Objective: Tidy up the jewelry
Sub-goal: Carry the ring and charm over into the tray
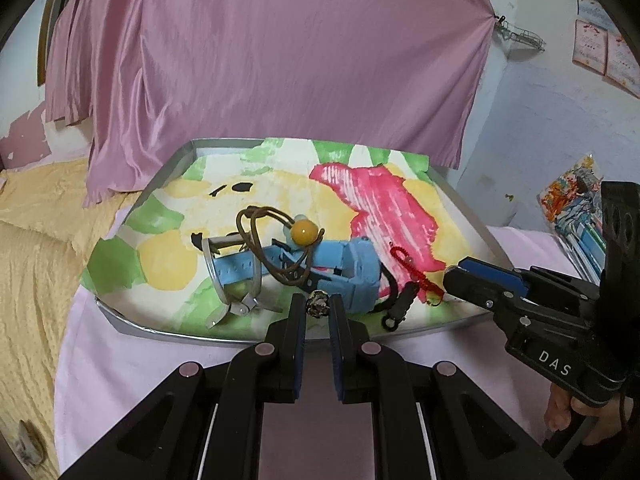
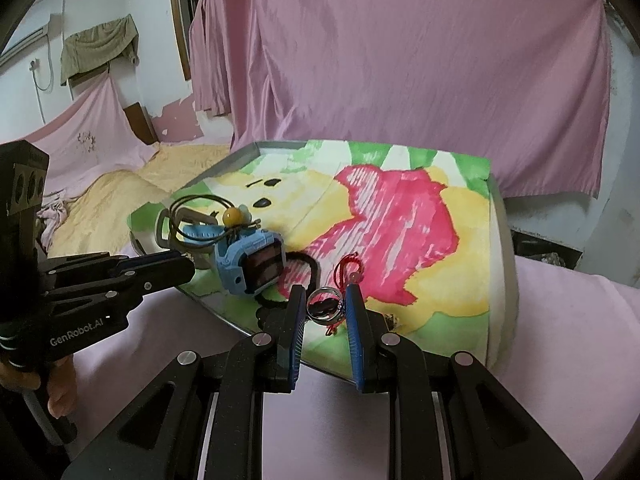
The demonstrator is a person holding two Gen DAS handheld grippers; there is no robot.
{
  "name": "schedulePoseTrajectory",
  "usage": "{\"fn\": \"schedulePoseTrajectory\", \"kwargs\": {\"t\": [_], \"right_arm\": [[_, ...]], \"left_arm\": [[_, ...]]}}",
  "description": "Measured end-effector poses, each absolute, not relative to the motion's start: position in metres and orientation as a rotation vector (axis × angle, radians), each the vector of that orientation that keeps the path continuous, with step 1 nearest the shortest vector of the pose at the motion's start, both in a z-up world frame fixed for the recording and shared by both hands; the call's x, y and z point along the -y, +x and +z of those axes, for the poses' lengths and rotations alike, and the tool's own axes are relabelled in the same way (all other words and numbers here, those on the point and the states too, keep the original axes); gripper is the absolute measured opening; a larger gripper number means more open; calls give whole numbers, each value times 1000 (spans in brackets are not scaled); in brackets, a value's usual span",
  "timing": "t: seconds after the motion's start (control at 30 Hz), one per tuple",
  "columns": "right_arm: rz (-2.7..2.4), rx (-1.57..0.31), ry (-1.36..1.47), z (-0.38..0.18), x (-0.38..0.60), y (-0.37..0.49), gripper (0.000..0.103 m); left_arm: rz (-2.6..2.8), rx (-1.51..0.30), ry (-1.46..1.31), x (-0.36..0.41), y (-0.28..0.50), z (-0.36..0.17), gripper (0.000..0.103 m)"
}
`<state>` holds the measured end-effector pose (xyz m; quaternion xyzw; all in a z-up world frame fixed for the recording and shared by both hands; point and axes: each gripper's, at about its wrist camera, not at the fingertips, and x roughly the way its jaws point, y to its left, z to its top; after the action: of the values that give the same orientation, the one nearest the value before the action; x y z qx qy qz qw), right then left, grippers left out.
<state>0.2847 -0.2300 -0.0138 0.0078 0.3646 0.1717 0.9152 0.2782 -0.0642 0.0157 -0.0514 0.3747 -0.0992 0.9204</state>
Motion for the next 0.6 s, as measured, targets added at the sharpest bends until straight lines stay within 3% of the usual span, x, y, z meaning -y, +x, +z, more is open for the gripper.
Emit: {"fn": "schedulePoseTrajectory", "kwargs": {"t": [0.6], "right_arm": [[345, -831, 1, -30, 222, 302, 18]], "left_arm": [[-199, -819, -76, 69, 289, 10, 11]]}}
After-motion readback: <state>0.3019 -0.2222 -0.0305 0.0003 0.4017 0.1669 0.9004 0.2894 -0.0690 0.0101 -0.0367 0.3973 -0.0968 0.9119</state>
